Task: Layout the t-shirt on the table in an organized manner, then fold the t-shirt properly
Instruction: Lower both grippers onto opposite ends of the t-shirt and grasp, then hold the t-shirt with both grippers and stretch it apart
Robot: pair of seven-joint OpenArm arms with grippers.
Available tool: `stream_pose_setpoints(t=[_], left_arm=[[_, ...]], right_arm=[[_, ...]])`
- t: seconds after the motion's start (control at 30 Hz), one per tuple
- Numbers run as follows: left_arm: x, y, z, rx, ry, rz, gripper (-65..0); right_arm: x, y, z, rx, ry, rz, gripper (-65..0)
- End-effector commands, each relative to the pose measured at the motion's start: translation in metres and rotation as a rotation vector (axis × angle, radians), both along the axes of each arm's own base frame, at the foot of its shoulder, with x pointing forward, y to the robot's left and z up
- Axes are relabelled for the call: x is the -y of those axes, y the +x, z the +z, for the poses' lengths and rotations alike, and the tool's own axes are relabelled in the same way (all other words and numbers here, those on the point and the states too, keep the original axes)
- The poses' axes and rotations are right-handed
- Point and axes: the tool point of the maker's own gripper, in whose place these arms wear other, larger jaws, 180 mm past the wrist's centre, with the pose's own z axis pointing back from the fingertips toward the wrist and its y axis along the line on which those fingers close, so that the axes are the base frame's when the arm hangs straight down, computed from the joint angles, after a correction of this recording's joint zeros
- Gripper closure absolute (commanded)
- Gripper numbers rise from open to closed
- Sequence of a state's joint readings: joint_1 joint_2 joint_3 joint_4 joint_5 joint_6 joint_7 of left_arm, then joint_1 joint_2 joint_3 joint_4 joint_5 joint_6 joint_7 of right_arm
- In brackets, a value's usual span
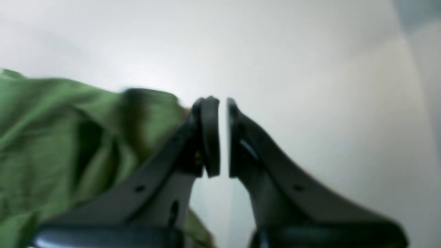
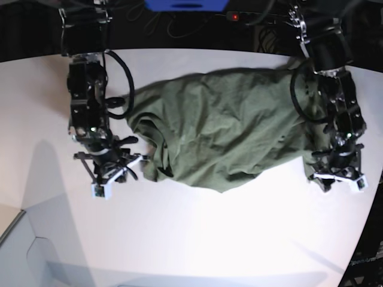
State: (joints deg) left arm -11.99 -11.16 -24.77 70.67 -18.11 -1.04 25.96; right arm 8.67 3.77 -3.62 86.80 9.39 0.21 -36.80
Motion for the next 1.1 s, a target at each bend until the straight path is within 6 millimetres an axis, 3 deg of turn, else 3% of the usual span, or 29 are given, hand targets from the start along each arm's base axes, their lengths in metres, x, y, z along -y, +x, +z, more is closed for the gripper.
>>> stream_pose_setpoints(t=[0.0,0.13,0.23,0.33,0.53,0.8,0.97,1.07], left_arm=[[-0.008,0.008,0.005,0.004,0.015,0.011,-29.4],[-0.012,0.018,-0.022,-0.074,-0.028,0.022,-29.4],[-0.016,0.020,-0.027,-0.059,-0.026,0.043,-29.4],[-0.031,0.020,-0.022,-0.019,0.015,0.067,-29.4],[-0.033,0.013,-0.039,-0.058,0.005,0.077,-29.4],[-0.033,0.012,-0.040,-0.059,0.004,0.078,-29.4],[-0.033,0.007,-0.052,-0.091,-0.008,0.082,-29.4],[-0.033,0.007,-0.052,-0.091,-0.008,0.082,-29.4]], right_arm=[[-0.001,0.013,0.021,0.067,-0.013,0.011,-7.4],[-0.018,0.013,0.017,0.031,-0.018,0.058,-22.9],[-0.032,0.012,0.020,0.026,-0.018,0.095,-31.9],[-0.049,0.010,0.028,0.050,-0.012,0.133,-32.3],[-0.064,0.010,0.028,0.047,0.012,0.150,-32.5],[-0.098,0.006,0.002,-0.010,0.002,0.234,-32.4],[-0.095,0.012,-0.008,-0.004,-0.002,0.225,-31.9],[-0.092,0.015,-0.015,-0.015,-0.010,0.219,-27.5]])
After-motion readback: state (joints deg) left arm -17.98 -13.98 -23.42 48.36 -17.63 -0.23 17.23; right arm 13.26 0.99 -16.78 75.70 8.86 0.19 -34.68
